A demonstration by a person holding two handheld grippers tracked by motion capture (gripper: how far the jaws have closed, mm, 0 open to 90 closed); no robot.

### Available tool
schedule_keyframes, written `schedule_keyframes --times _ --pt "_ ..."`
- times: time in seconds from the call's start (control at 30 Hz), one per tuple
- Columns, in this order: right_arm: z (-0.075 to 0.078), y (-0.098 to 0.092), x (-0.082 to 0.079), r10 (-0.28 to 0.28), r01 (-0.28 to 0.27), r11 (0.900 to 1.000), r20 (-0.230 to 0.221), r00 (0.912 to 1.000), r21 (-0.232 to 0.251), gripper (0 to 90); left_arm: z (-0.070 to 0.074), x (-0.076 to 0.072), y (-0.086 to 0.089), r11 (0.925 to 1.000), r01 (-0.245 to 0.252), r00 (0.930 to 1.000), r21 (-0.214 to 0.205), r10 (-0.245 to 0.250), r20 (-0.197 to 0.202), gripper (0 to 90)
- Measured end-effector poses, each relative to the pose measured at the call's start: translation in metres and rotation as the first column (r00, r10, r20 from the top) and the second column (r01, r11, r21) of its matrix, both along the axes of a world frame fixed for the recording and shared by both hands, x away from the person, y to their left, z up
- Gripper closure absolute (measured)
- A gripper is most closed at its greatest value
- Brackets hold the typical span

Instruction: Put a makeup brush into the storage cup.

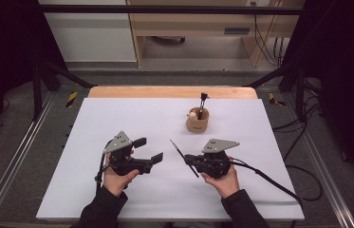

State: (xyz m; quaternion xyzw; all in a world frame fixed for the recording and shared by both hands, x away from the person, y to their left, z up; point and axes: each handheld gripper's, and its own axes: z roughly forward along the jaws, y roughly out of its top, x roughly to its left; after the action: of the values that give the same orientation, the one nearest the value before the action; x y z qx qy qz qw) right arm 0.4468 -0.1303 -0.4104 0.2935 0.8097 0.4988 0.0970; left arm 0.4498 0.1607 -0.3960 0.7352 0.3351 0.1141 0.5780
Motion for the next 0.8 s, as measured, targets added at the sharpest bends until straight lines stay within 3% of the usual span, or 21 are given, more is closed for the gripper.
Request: schedule_keyframes --times 0.8 --pt "0.005 -0.001 -0.003 0.014 -0.016 0.9983 0.032 0.9994 0.057 85.7 -0.002 0.006 -0.025 0.9963 0.027 0.9993 -0.081 -0.029 -0.024 19.9"
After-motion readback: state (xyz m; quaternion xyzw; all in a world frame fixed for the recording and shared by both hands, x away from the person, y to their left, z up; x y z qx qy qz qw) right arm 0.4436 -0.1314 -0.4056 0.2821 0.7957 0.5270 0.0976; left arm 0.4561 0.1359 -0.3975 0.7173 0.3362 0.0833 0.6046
